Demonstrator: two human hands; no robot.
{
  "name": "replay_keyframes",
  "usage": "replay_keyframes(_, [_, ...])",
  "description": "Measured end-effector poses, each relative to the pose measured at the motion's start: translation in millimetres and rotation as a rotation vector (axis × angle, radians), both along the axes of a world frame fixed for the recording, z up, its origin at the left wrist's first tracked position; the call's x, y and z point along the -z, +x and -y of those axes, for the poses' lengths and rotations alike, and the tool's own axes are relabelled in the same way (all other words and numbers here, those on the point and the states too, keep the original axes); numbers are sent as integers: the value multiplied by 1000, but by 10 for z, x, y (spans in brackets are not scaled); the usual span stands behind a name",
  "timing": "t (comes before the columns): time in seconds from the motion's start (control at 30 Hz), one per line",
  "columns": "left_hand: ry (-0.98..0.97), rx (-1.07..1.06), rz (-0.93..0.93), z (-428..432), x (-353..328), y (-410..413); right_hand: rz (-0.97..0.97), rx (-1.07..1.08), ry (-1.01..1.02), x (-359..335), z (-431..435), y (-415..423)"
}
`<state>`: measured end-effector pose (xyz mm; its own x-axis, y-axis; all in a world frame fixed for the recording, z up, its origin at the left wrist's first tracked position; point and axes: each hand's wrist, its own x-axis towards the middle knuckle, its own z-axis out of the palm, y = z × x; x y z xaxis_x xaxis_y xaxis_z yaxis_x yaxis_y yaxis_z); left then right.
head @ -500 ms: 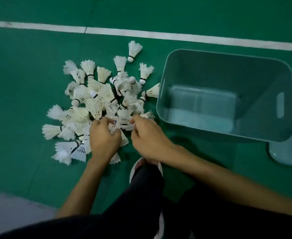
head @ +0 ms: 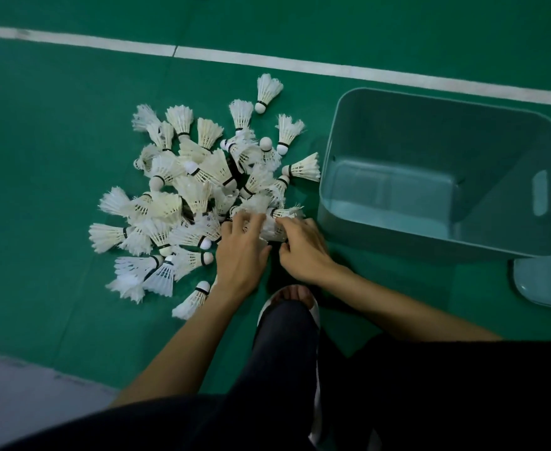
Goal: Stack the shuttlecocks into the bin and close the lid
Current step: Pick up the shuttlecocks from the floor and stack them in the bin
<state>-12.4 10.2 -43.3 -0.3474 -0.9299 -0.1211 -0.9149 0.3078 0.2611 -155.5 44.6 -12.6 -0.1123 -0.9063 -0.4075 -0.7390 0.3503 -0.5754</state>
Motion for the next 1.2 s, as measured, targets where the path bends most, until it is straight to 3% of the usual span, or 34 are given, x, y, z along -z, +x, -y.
replay_keyframes(0.3, [-56,-28,-124,-232,-37,77,135,18,-11,-32,-96,-165])
replay_keyframes(0.63, [-57,-24,-183,-212,-436,45,107,29,-114,-210,-265,-282])
replay_keyframes(0.83, [-11,-79,-246,-37,-989,138,55,46,-370,-679,-274,-240])
replay_keyframes(1.03, [79,-1,-495,127,-1842,258,262,123,-646,-1513,-321,-342])
replay_keyframes(1.2, [130,88,-672,204,-2237,-115,349,401,-753,-1802,-227,-993])
